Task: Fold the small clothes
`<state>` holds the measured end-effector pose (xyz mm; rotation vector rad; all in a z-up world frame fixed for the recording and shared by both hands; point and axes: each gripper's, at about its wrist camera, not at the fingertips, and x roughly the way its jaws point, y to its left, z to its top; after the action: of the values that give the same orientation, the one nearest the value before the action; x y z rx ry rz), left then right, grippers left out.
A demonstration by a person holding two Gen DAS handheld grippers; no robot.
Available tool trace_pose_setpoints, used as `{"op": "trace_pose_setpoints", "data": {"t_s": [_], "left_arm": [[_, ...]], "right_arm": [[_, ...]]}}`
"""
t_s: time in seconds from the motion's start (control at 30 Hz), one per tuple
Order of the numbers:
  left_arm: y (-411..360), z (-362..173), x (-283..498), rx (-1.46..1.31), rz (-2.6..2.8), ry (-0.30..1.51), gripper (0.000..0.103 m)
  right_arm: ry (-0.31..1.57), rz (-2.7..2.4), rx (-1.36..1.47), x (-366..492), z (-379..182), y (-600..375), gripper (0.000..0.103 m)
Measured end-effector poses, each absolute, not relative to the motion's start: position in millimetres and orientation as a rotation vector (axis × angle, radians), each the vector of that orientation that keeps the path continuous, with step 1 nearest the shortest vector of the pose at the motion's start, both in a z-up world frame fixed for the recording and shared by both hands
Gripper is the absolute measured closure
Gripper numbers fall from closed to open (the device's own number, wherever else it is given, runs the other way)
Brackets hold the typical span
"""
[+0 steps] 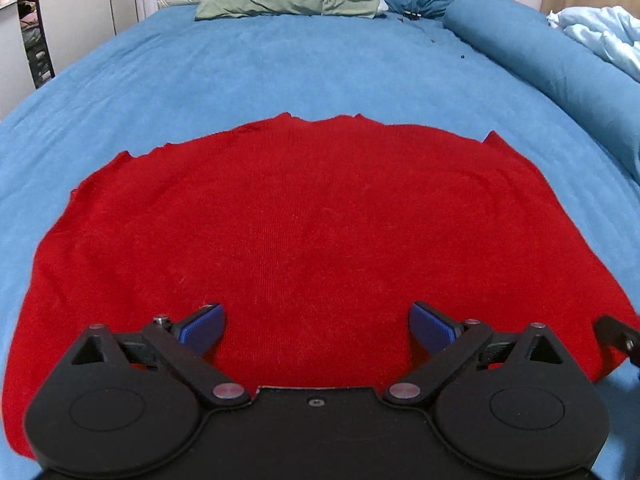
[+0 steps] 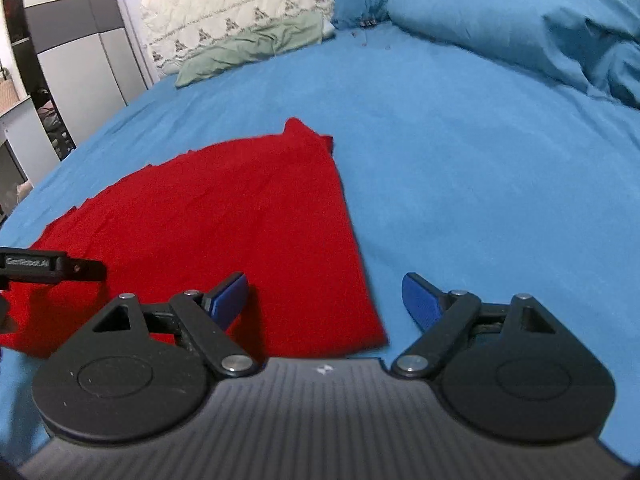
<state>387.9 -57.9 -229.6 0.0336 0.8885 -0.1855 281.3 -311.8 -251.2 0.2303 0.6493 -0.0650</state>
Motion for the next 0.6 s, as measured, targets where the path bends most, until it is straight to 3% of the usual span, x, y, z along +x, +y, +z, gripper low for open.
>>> {"op": "trace_pose_setpoints", "data": {"t_s": [0.13,0.2,0.37,0.6], "left_arm": [[-55.7,-233.6,394.5,0.031,-0.196,0.907,0.000],[-54.9,-236.8,399.0,0.028,-0.208,0.917,0.000],[-47.7,-240.5,399.1,0.035,-0.224,0.939,0.000],[-25.0,-217.8,402.8,-0.036,-0.232,0.964,0.000]], "right_arm": [[0.656,-0.056,0.172,293.4,-265.7,-307.6,0.006],[0.658,-0.040,0.144,297.2,-266.4,-303.4,0.019],[0.679,0.014,0.136,303.3,-259.2,-295.8,0.075],[0.645,0.049,0.291,314.6,-193.9,-290.8,0.079]]}}
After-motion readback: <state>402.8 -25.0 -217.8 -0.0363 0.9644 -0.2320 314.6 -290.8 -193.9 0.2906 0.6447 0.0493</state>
